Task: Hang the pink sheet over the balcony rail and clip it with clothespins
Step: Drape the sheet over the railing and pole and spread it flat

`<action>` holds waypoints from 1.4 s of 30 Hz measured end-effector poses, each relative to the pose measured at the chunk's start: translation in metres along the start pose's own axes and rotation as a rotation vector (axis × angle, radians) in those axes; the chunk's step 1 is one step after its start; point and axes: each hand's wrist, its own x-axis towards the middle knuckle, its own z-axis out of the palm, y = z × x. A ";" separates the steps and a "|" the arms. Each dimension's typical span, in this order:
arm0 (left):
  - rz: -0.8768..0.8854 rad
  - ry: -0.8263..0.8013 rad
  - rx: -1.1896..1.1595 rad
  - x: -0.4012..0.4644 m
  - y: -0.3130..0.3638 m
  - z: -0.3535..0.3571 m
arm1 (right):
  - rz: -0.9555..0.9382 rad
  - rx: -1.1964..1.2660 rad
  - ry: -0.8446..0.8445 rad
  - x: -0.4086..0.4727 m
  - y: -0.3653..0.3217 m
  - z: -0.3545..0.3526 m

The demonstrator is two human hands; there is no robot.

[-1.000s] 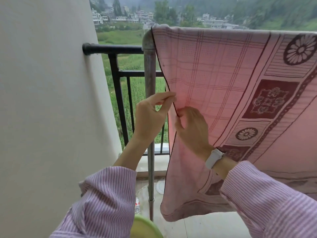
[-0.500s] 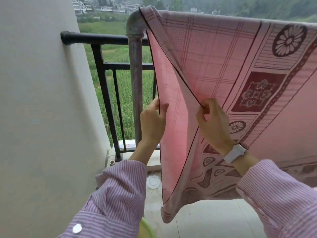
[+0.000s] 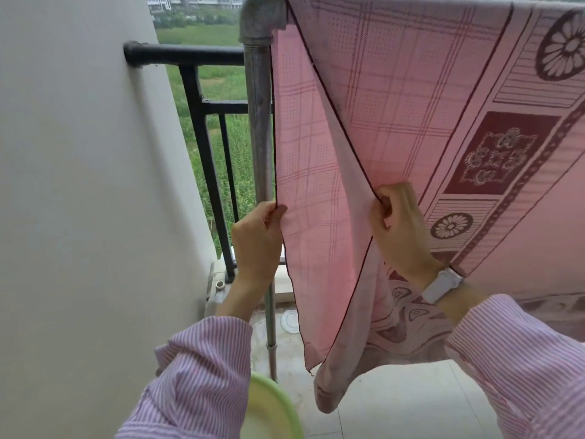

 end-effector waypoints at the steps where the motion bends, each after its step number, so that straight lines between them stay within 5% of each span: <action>1: 0.004 -0.009 0.008 -0.001 -0.001 -0.001 | -0.011 0.026 -0.011 -0.003 -0.004 0.005; 7: -0.038 -0.011 0.043 0.004 -0.011 -0.009 | -0.083 0.129 -0.013 -0.010 -0.028 0.021; 12: -0.041 -0.066 -0.028 0.005 -0.005 -0.014 | -0.211 -0.081 -0.241 -0.029 -0.028 0.035; 17: -0.120 -0.203 -0.319 0.033 0.032 -0.024 | -0.227 0.041 -0.099 -0.006 -0.034 0.019; 27: 0.079 0.180 -0.100 0.104 0.127 -0.030 | -0.324 0.104 0.091 0.077 -0.054 -0.009; 35: 0.069 0.236 0.236 0.112 0.135 -0.040 | -0.438 0.001 0.218 0.129 -0.065 -0.026; 42: 0.062 0.234 0.127 0.112 0.116 -0.052 | -0.415 -0.195 0.238 0.144 -0.063 -0.025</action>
